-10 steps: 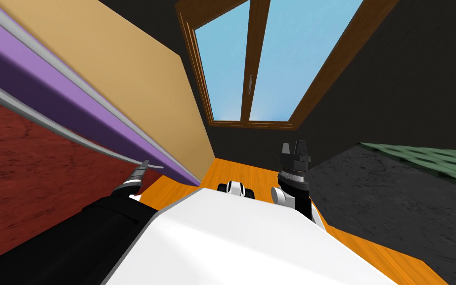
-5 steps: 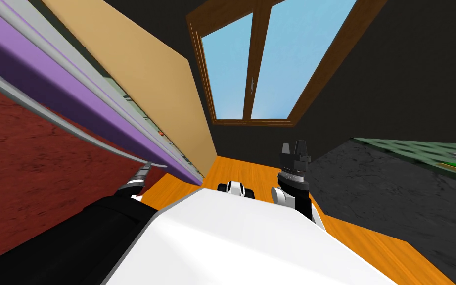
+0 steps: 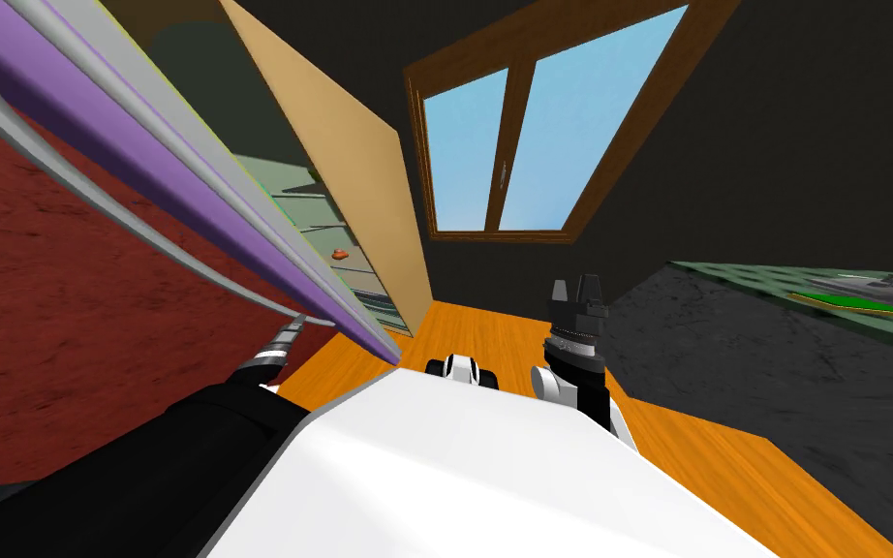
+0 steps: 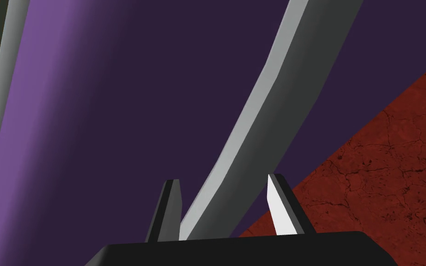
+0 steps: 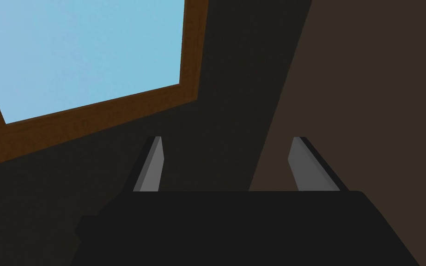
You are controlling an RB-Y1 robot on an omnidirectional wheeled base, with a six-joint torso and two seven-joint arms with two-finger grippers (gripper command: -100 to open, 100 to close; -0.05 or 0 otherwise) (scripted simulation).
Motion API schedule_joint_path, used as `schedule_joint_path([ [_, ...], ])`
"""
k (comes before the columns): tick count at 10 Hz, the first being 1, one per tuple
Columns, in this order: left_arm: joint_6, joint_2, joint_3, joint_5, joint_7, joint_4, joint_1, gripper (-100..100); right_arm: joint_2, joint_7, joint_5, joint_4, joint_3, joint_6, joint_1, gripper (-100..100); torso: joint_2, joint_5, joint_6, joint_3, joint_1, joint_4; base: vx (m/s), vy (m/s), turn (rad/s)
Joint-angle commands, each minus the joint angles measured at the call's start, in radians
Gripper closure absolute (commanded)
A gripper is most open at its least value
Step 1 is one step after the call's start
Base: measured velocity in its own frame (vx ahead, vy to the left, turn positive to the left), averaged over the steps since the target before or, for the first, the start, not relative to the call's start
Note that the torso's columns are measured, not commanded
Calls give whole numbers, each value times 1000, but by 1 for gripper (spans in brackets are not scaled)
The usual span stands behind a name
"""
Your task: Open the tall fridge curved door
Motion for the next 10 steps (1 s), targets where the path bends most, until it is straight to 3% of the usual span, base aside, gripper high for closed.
schedule_joint_path([
  [1, -38, 22, -9, 0, 24, -15, 8, 100, 0, 0, 0, 0, 0, 0, 0, 0, -4, 1, 1, -2, -2, -1, -293, 142, -22],
  [6, -106, 36, -54, -10, 65, -48, 37, 100, 0, 0, 0, 0, 0, 0, 0, 0, 5, 2, -2, 4, -10, 0, -280, 202, -19],
  [7, -96, 29, -55, -12, 61, -56, 44, 100, 0, 0, 0, 0, 0, 0, 0, 0, 2, 3, -2, 3, -16, -1, -104, 60, 11],
  [8, -121, 32, -64, -17, 69, -68, 55, 100, 0, 0, 0, 0, 0, 0, 0, 0, -5, 4, -2, 0, -22, -4, -109, 140, 12],
  [10, -146, 34, -74, -22, 76, -81, 66, 100, 0, 0, 0, 0, 0, 0, 0, 0, 5, 4, -2, 4, -8, 0, -184, 237, -11],
])
